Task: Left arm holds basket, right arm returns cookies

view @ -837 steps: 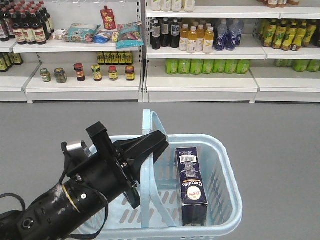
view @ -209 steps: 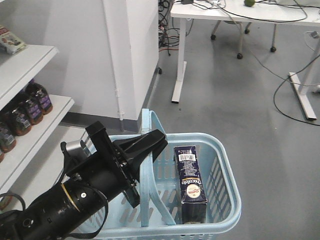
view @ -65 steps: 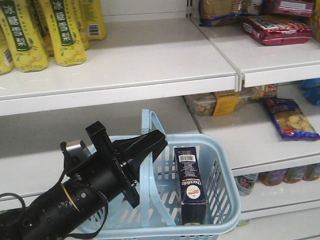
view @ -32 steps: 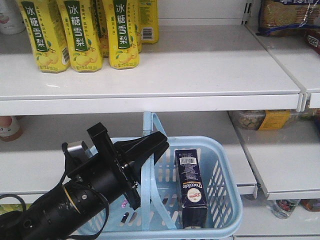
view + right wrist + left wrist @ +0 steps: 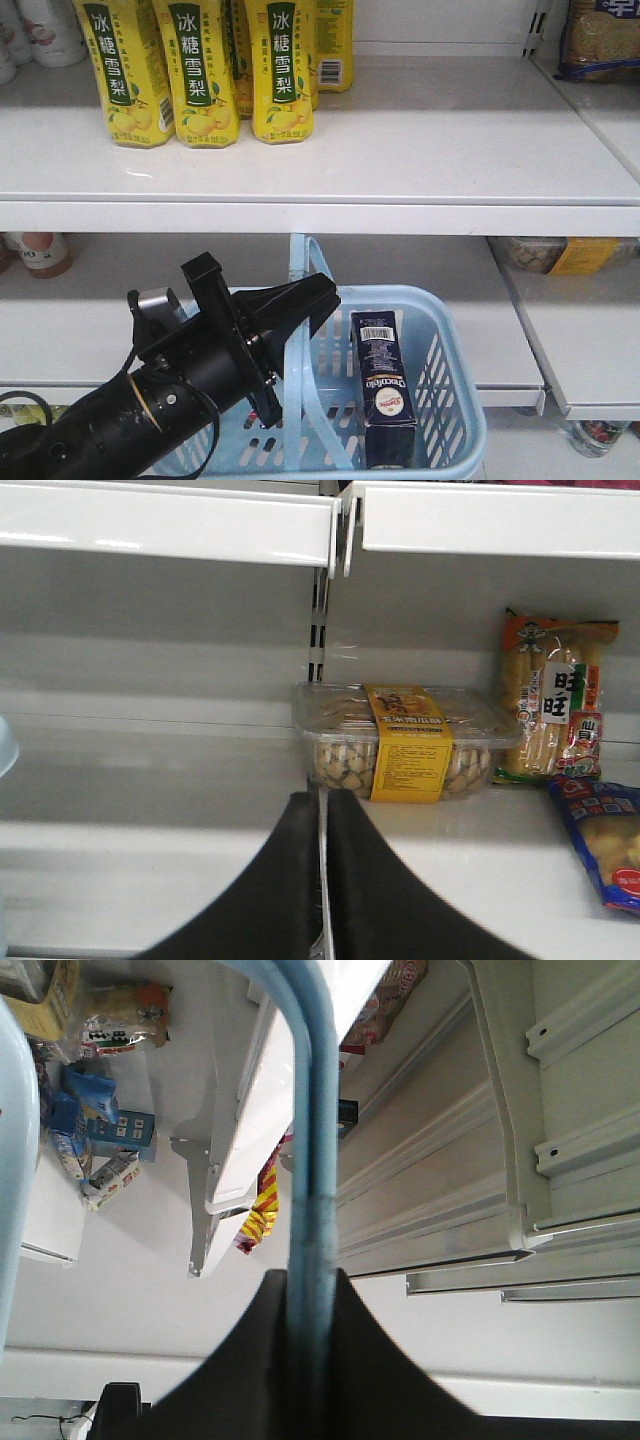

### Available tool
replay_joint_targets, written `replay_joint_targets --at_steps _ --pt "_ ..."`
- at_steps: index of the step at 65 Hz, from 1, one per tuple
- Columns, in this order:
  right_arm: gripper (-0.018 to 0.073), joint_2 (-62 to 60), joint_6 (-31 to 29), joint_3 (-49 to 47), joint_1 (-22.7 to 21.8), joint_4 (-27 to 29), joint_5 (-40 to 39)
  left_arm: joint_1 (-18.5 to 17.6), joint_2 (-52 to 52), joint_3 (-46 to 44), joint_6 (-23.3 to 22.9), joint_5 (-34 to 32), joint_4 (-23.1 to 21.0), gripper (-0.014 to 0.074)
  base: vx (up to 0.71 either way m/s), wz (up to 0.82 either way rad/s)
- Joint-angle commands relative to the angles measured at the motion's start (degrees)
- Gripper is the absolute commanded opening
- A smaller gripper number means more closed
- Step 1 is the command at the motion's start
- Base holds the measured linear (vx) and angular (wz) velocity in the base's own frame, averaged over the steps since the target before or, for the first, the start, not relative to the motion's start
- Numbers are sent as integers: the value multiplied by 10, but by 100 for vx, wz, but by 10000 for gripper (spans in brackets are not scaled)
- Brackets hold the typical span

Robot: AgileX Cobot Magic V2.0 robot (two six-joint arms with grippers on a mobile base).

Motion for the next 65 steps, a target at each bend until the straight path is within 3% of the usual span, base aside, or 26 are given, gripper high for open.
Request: replay_joint_targets --at_steps 1,65 --pt "-6 -3 -3 10 -2 -3 -43 -3 -23 -18 2 -163 -18 -3 2 8" --pt "-6 -3 -3 10 -2 -3 -43 -3 -23 -18 2 -163 -18 -3 1 5"
